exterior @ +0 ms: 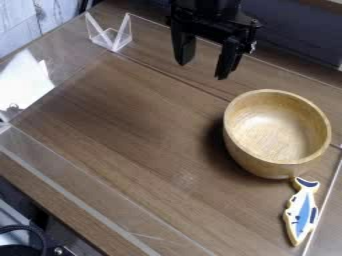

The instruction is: Remove the blue fish from inside the brown bowl and put it on the table

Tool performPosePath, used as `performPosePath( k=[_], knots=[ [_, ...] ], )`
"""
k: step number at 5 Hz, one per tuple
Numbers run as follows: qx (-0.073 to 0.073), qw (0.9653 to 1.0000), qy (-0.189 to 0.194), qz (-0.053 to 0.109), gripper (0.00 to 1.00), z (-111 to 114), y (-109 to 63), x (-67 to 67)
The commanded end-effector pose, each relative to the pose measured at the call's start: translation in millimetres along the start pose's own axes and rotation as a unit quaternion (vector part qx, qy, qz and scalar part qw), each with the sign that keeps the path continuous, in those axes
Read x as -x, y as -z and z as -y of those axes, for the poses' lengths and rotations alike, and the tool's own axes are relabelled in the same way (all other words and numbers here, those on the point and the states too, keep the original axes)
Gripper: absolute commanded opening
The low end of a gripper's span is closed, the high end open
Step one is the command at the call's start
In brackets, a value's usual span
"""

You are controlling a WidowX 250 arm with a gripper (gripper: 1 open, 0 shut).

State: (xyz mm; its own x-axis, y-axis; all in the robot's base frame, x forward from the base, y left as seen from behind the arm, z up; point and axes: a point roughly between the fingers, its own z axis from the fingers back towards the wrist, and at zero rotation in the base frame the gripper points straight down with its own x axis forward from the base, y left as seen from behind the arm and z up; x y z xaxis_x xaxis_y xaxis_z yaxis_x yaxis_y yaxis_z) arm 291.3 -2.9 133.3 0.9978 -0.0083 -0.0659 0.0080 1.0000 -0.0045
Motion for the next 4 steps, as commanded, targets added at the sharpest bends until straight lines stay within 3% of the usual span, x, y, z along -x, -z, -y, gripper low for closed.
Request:
performPosePath(
  k=[1, 3, 4],
  knots=[
    [0.002, 0.9999, -0.010, -0.007, 1.00, 9, 1.2, 1.4],
    [-0.002, 0.9983, 0.055, -0.016, 1.00, 25, 14.8, -1.2],
    [-0.002, 0.9973, 0.071, -0.019, 1.00, 32, 18.8, 5.9]
  ],
)
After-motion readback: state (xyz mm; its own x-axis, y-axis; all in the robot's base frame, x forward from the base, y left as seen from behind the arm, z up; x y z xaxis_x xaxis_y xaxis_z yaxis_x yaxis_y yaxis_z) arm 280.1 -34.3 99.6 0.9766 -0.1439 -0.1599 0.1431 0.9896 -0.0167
